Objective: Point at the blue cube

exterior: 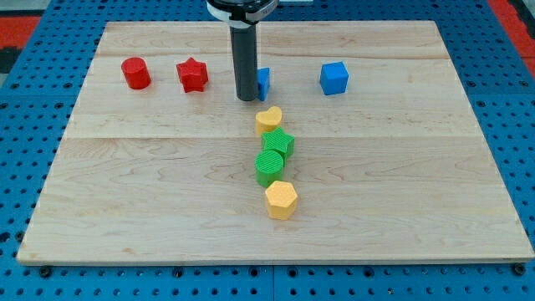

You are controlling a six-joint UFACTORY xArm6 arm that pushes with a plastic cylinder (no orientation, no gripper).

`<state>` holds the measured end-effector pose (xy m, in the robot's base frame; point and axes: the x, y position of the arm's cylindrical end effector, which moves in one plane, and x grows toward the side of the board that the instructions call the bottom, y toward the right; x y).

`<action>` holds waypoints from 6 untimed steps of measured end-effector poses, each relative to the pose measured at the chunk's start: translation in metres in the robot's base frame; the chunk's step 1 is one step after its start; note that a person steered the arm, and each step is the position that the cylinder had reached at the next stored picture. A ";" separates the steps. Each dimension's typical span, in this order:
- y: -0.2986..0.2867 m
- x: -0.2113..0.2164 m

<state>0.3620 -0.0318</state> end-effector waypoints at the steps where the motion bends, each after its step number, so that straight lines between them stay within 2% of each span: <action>1: 0.001 -0.010; 2: 0.007 -0.016; 3: 0.012 0.006; 5: 0.102 0.008; 6: 0.117 0.002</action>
